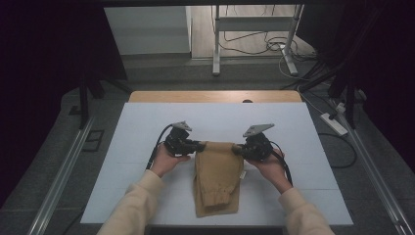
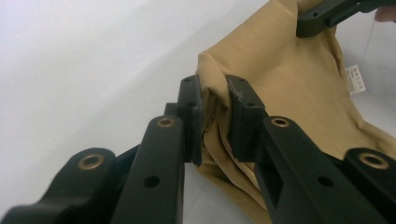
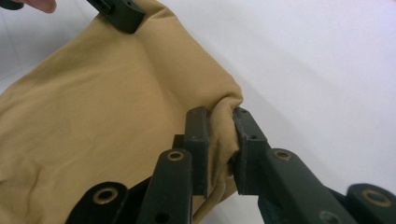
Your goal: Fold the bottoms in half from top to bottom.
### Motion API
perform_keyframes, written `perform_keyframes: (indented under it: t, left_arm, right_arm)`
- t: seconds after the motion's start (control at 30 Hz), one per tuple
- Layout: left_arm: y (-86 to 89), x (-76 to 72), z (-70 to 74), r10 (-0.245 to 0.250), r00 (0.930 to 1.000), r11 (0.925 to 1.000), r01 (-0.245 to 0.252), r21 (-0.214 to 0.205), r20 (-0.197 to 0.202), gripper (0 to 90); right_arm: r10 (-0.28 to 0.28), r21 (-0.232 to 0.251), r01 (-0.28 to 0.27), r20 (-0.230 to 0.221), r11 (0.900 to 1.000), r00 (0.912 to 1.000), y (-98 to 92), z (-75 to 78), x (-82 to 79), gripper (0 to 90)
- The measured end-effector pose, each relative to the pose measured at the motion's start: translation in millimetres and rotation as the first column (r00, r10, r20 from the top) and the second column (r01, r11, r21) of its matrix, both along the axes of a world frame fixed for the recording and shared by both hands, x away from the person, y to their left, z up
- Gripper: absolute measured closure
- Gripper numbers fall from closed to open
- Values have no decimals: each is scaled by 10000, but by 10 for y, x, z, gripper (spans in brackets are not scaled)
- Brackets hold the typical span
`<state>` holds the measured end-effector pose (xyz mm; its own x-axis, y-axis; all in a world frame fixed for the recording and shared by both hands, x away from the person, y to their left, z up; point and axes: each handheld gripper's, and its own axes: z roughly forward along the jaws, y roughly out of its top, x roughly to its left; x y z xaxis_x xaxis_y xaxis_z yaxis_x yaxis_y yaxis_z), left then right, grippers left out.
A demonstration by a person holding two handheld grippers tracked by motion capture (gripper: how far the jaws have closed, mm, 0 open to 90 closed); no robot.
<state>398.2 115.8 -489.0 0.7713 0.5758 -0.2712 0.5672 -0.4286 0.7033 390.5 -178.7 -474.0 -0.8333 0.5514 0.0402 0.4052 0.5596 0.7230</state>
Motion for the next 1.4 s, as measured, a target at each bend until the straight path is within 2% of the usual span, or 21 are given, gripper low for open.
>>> perform_keyframes:
  t: [0.3, 0.7, 0.87, 1.1, 1.4]
  left_arm:
    - [-29, 184, 83, 70, 9995, 9999, -72, 77, 316, 769]
    - [-51, 425, 97, 435, 9973, 9990, -439, 43, 590, 770]
    - [-31, 500, 74, 562, 9968, 9983, -568, 100, 563, 769]
    - [-25, 587, 3, 572, 9972, 9982, -580, 156, 490, 769]
    - [-34, 656, 5, 689, 9959, 9971, -707, 288, 580, 764]
  right_arm:
    - [-405, 122, 402, 217, 9991, 9989, -16, 53, 161, 783]
    - [-918, 87, 914, 484, 9958, 9946, 7, 87, 391, 785]
    - [-1156, 126, 1151, 511, 9933, 9920, 47, 44, 489, 785]
    - [-1319, 138, 1314, 510, 9912, 9899, 75, -28, 549, 784]
    - [-1477, 158, 1471, 488, 9890, 9878, 87, -37, 625, 783]
